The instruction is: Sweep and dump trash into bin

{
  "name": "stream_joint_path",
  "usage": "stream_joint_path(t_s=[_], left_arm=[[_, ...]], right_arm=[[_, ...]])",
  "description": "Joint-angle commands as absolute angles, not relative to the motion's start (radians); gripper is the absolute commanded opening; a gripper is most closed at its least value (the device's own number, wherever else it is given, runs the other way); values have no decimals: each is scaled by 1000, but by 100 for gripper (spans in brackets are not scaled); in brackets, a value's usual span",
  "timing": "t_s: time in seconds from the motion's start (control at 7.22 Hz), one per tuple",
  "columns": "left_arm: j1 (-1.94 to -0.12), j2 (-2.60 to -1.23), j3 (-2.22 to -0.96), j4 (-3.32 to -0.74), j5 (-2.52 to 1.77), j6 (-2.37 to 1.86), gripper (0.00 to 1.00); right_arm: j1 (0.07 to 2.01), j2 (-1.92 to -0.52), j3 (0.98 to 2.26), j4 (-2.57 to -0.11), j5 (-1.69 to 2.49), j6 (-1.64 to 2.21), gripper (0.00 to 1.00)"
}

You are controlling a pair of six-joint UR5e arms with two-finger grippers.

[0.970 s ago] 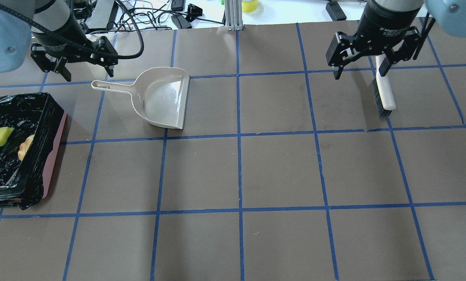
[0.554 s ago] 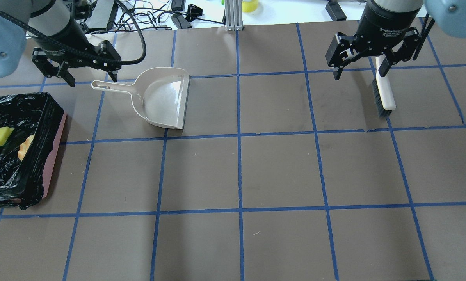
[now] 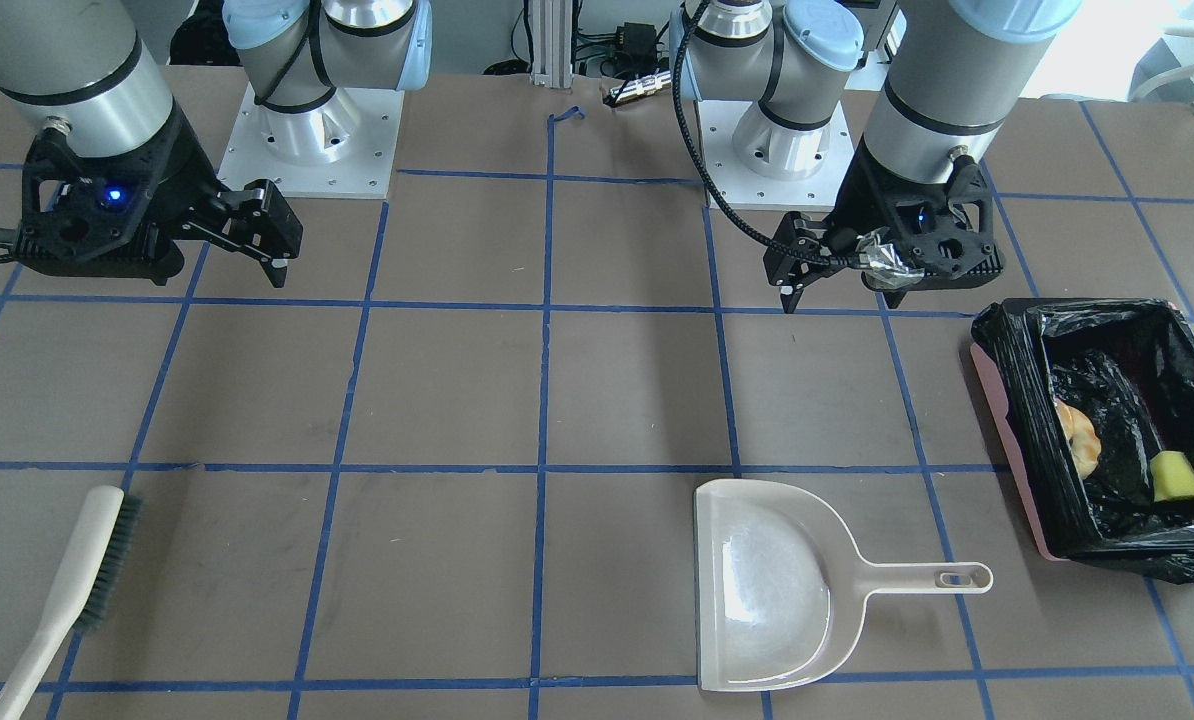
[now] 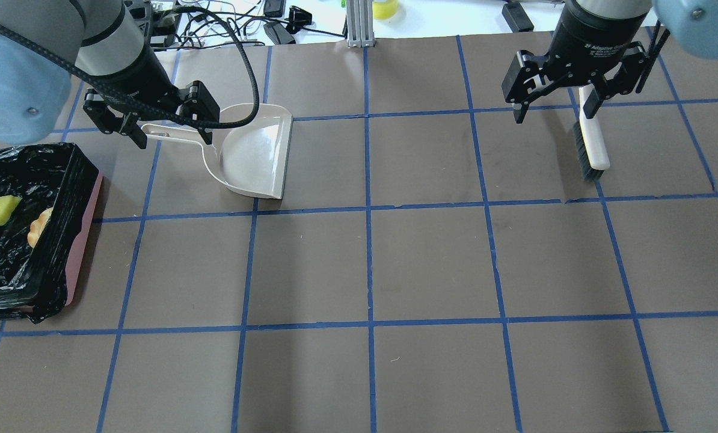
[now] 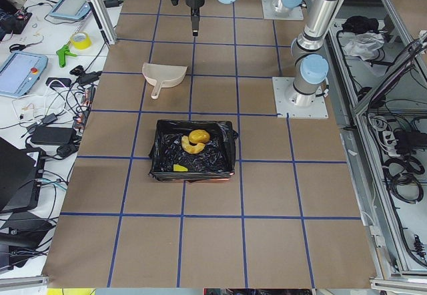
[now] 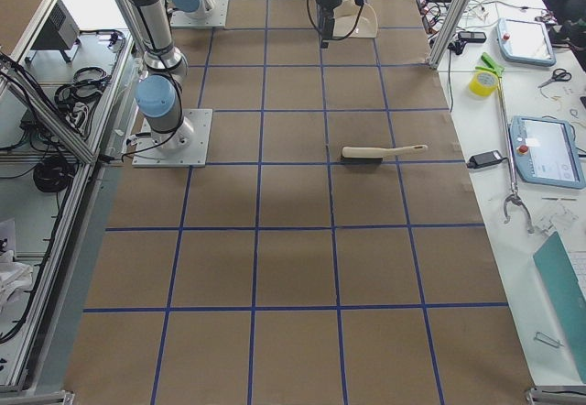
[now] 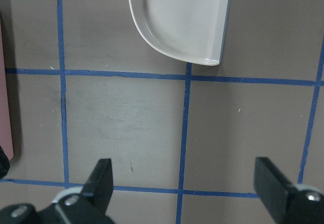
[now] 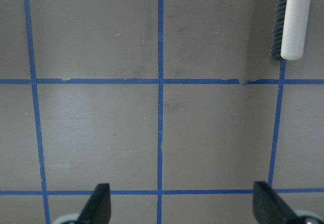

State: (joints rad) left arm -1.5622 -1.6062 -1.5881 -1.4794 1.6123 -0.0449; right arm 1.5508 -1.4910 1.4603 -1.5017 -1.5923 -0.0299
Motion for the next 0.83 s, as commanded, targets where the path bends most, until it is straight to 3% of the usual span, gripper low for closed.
stream_joint_path(t_s=[0.0, 0.69], left_arm=[[-1563, -1597, -1591, -1480, 1609, -43, 100], [-1559, -1574, -1591, -1508, 1608, -14, 100]], right_arm=[[1551, -1491, 1460, -1502, -1592, -31, 100], [1551, -1491, 1462, -1500, -1592, -31, 100]])
